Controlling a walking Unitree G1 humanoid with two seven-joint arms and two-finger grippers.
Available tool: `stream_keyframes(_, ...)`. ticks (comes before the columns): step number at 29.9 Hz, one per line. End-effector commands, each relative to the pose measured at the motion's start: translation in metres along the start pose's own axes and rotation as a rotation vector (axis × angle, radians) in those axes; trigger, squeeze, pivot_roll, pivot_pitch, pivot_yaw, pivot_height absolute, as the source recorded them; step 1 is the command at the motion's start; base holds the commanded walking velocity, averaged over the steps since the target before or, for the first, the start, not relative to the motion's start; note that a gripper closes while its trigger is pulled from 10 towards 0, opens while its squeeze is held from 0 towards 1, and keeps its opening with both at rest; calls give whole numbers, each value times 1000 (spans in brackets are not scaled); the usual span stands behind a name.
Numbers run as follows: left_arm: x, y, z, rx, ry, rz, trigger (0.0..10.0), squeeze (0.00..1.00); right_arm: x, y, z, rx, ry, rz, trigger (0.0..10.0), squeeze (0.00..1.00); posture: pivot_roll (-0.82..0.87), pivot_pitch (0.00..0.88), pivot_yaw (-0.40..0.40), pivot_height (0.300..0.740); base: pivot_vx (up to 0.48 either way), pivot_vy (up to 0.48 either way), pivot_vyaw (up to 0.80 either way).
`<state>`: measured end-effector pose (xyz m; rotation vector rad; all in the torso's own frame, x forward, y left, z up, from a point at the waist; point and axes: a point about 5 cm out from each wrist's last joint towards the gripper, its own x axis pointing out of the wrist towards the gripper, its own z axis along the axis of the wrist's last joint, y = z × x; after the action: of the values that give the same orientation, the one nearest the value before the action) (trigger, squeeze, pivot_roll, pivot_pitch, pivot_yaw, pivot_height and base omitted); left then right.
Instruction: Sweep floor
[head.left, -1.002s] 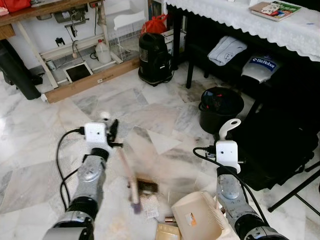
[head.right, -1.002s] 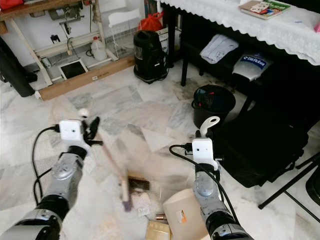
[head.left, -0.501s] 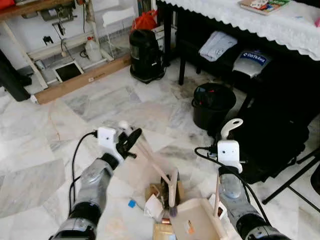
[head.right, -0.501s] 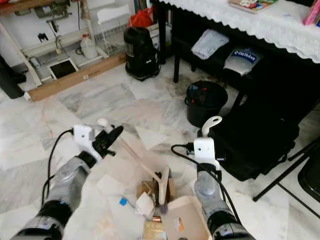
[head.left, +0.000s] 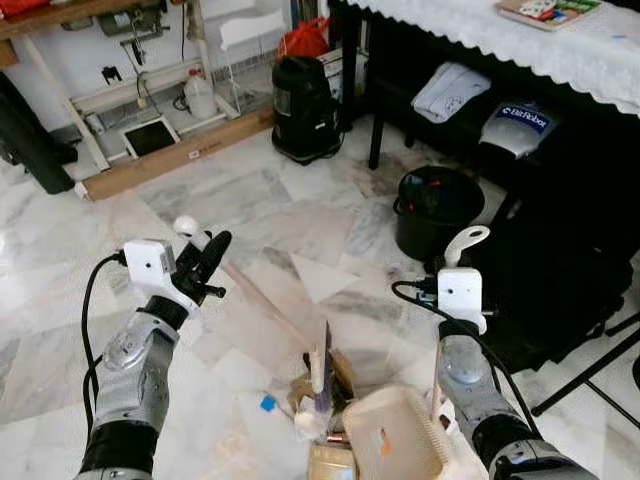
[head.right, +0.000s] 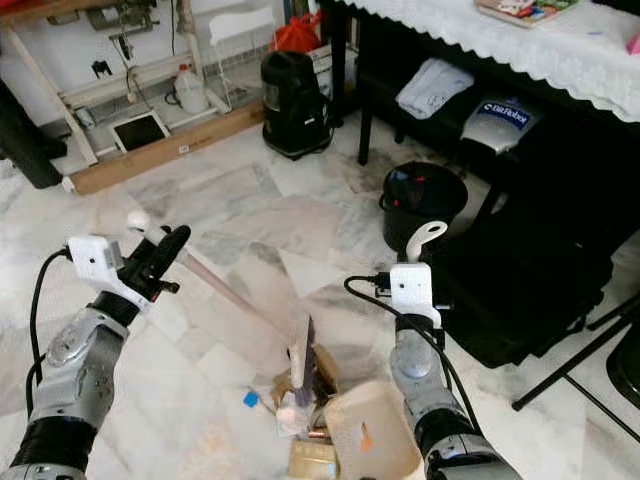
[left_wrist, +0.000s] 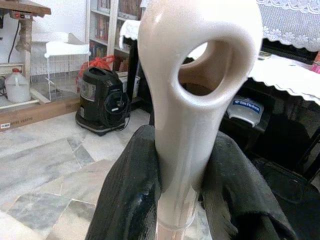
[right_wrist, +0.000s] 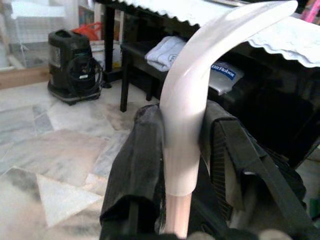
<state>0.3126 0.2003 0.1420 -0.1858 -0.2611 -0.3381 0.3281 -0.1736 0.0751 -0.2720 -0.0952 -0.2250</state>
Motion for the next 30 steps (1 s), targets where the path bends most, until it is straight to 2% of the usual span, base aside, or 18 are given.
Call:
stream_keyframes(1, 2, -1, 10, 13, -35, -6, 10000, 0, 6, -2, 13, 19, -64, -7, 10000, 0, -31, 31, 29, 740, 0, 0, 0)
stream_keyframes(4, 3, 0, 13, 23, -43, 4, 10000, 0, 7, -3, 17, 25, -86, -8, 10000, 0, -34, 23, 25, 740, 0, 0, 0)
stream_keyframes(6, 5, 2, 21, 50, -66, 27, 10000, 0, 12, -11, 27, 21, -137, -39, 10000, 0, -34, 12, 23, 740, 0, 0, 0)
stream_keyframes(16, 4, 7, 29, 84, -94, 82, 10000, 0, 22, -25, 33, -13, -158, -94, 10000, 0, -20, 24, 33, 740, 0, 0, 0)
stream_keyframes(23, 4, 12, 29, 135, -96, 141, 10000, 0, 17, -23, 19, -80, -104, -99, 10000, 0, 36, 57, 49, 740, 0, 0, 0)
stream_keyframes(26, 5, 13, 30, 142, -101, 153, 10000, 0, 11, -19, 10, -99, -73, -89, 10000, 0, 60, 71, 58, 740, 0, 0, 0)
stream_keyframes(30, 6, 11, 32, 152, -93, 146, 10000, 0, -5, -12, -12, -139, 13, -55, 10000, 0, 106, 100, 74, 740, 0, 0, 0)
